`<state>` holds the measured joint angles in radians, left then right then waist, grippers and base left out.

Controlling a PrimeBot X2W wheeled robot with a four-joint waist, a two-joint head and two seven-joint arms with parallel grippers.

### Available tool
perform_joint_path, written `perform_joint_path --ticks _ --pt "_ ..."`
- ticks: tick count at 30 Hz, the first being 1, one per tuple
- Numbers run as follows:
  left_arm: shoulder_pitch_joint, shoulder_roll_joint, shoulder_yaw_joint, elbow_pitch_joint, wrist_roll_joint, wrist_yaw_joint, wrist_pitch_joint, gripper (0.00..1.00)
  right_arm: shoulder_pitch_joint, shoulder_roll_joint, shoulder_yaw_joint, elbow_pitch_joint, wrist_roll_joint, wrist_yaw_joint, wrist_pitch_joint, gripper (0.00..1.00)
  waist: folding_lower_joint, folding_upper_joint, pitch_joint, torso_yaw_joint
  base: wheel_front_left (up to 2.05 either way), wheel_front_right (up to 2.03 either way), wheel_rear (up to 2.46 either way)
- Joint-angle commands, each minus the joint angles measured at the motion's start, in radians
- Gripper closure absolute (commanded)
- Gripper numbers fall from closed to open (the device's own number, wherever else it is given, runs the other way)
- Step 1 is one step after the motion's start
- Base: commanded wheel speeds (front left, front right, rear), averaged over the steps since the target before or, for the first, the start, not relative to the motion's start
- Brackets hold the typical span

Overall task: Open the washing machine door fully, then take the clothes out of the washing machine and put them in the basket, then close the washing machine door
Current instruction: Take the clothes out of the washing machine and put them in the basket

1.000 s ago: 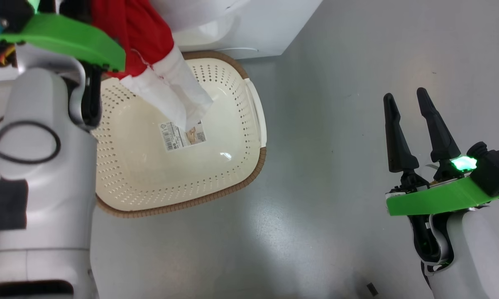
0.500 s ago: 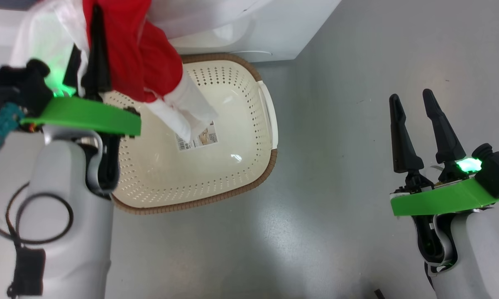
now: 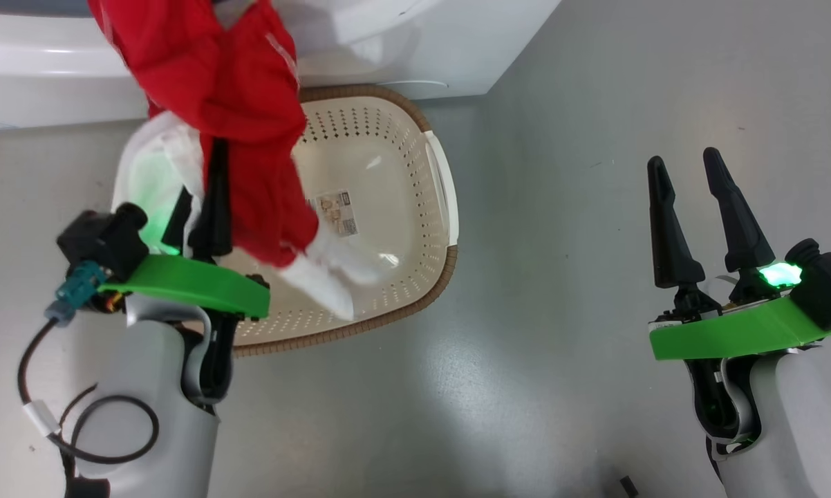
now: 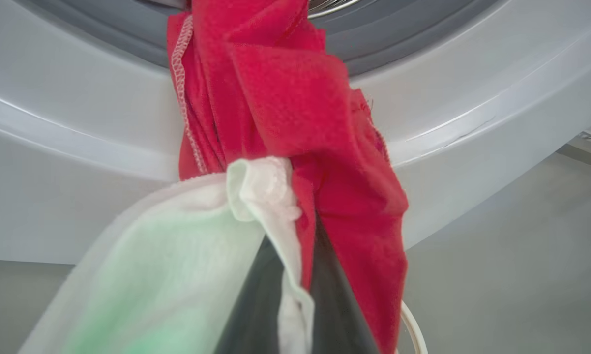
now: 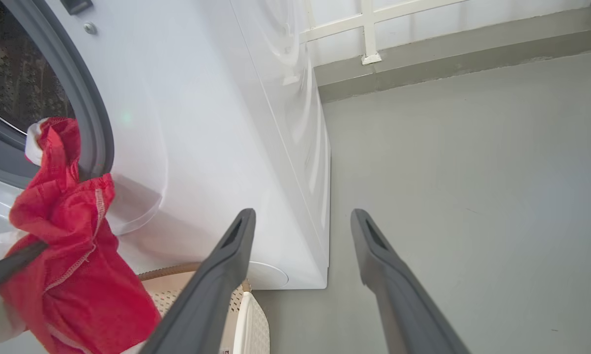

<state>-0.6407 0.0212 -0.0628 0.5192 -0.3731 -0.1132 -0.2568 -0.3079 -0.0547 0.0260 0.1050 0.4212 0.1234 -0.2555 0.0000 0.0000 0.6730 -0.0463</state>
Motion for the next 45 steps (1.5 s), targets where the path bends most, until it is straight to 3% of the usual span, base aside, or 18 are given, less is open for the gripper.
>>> perform_joint_path --ticks 1,16,42,44,45 --pt "0.032 0.029 0.021 -0.006 -0.004 0.007 -0.005 1.0 0.026 0.002 0.026 -0.027 -0.001 0.007 -0.006 0.0 0.0 0.0 0.004 -0.003 0.0 0.0 0.0" --pt "-0.016 0.029 -0.039 0.216 0.018 0.002 -0.005 1.0 0.015 0.004 0.037 -0.027 0.005 0.007 -0.006 0.0 0.0 0.0 0.036 -0.038 0.0 0.0 0.0" --pt "-0.254 0.043 0.024 0.537 0.133 -0.008 -0.005 1.0 -0.036 0.004 0.044 -0.047 0.031 0.007 -0.006 0.0 0.0 0.0 0.188 -0.088 0.0 0.0 0.0" --pt "-0.262 0.043 0.03 0.547 0.138 -0.008 -0.005 0.97 -0.037 0.004 0.043 -0.049 0.032 0.007 -0.006 0.0 0.0 0.0 0.194 -0.09 0.0 0.0 0.0" --pt "-0.265 0.044 0.033 0.551 0.14 -0.008 -0.005 0.89 -0.038 0.004 0.043 -0.049 0.032 0.007 -0.006 0.0 0.0 0.0 0.196 -0.09 0.0 0.0 0.0"
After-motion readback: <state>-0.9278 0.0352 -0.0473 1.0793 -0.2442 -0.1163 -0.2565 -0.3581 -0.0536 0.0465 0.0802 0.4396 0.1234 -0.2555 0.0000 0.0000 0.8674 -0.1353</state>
